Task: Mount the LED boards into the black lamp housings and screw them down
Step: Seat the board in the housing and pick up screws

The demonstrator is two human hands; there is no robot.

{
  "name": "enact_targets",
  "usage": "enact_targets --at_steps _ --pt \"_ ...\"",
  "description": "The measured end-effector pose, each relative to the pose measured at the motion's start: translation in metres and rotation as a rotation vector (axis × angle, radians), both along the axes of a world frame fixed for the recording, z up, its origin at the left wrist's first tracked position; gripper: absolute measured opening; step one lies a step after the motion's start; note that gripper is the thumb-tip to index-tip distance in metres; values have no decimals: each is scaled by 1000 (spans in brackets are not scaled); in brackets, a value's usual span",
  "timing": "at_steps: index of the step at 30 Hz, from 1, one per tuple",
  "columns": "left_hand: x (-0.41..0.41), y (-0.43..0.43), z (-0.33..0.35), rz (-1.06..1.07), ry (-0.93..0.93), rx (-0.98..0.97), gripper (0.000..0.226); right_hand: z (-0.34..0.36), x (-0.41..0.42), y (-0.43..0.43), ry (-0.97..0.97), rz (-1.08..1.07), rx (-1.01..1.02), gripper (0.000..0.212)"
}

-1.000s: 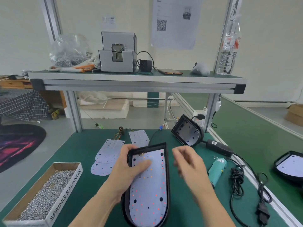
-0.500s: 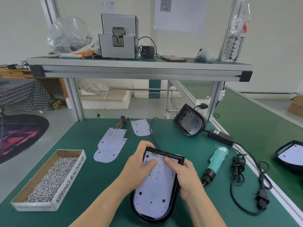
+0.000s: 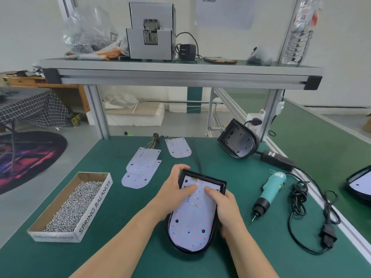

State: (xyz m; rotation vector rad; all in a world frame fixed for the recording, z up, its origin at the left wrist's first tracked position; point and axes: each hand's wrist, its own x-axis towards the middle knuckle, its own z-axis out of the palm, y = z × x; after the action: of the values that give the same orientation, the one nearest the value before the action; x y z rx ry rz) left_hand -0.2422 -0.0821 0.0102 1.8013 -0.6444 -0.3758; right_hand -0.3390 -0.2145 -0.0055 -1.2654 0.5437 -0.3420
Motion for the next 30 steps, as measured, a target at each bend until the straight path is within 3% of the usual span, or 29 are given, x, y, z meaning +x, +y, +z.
enact_targets --at_steps 2,4,6,8,9,11,14,17,19,21,25,27,30 --pt "-1 3 -4 -12 45 43 37 -4 -2 3 35 -1 -5 17" --pt "-1 10 -8 -40 125 31 35 -7 -8 2 50 26 -156 21" --pt "0 19 -11 -101 239 -24 33 -6 -15 -3 46 79 -340 47" --pt "3 27 -13 -117 365 -119 34 -2 -22 -7 39 250 -302 75" --pt "6 30 -13 -91 433 -185 38 1 -26 -7 37 346 -294 79" --pt "12 34 -12 -22 520 -301 43 9 -30 -2 -9 436 -440 69" --pt "19 38 -12 43 542 -367 36 18 -22 8 -23 376 -594 53" --pt "22 42 -20 143 581 -382 35 22 -11 6 25 440 -349 58" --pt "28 46 -25 226 630 -415 32 18 -8 7 65 545 -282 40" --pt "34 50 -28 302 632 -413 25 8 -8 8 125 528 -452 19" --pt "41 45 -31 412 592 -372 12 0 -5 17 267 505 -772 13" --pt "43 40 -33 469 508 -320 12 -2 -1 22 258 429 -678 24" --pt "48 38 -36 455 415 -240 13 -7 12 24 245 231 -271 31"
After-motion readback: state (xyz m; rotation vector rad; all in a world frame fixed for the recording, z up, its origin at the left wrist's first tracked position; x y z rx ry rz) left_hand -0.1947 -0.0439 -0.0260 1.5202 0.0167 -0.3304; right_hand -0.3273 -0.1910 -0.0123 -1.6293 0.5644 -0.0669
